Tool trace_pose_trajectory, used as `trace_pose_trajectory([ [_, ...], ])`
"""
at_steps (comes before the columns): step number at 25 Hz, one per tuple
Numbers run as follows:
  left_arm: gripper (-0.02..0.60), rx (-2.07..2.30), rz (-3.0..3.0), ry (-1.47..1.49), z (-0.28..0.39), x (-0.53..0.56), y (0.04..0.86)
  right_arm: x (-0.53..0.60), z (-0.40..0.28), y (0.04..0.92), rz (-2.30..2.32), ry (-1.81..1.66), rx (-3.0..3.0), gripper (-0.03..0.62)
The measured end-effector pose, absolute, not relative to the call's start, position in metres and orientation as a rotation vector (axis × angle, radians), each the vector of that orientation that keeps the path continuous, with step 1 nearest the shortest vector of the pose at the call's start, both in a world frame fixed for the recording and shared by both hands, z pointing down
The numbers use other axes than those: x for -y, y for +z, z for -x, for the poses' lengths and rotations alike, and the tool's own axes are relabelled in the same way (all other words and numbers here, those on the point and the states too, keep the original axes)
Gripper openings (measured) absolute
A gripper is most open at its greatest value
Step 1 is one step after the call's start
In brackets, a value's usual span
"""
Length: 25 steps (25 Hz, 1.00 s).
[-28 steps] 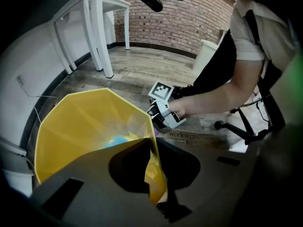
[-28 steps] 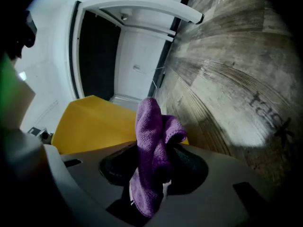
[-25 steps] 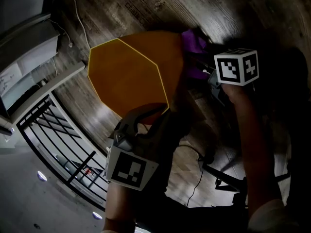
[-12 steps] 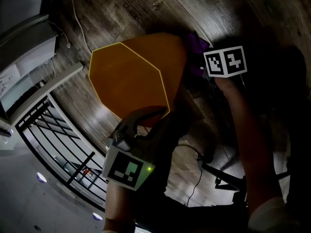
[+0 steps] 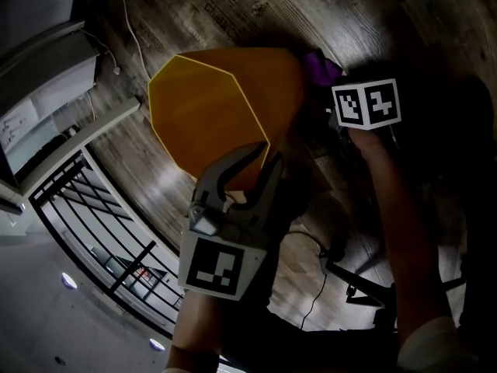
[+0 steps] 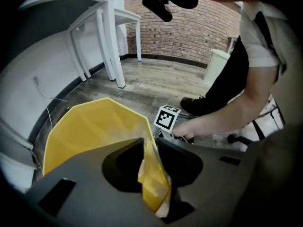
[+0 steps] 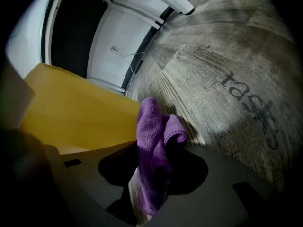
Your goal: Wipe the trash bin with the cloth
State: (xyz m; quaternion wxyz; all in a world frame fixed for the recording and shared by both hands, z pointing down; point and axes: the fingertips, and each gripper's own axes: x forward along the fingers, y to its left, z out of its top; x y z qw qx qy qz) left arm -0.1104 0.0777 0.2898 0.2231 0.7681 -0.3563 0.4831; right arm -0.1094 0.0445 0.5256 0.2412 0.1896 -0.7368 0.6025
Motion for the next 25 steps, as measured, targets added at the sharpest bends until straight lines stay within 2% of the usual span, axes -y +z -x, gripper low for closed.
trace_pose_trajectory([
  [1,0.100,0.977,-2.130,1.369,0.112,-0.078,0.288,-0.046,0.110,0.522,-0.509,1.651,2.021,0.167],
  [3,0.158,0.955,-2.136,1.423,0.116,-0.081,0.283,-0.046,0.109,0.514,-0.493,1.655,2.045,0.167],
  [7,0.206,0.876,-2.135,1.520,0.126,-0.097,0.271,-0.036,0.108,0.484,-0.454,1.717,2.164,0.167],
  [18,0.206,0.769,-2.014,1.787,0.165,-0.136,0.300,-0.016,0.098,0.386,-0.392,1.929,2.498,0.167],
  [19,0.199,0.777,-1.996,1.788,0.167,-0.137,0.305,-0.017,0.098,0.384,-0.379,1.933,2.503,0.167],
  [21,0.134,0.781,-1.963,1.782,0.170,-0.139,0.313,-0.017,0.099,0.381,-0.364,1.932,2.509,0.167],
  [25,0.110,0.886,-1.945,1.733,0.161,-0.119,0.312,-0.012,0.097,0.362,-0.331,1.929,2.560,0.167],
])
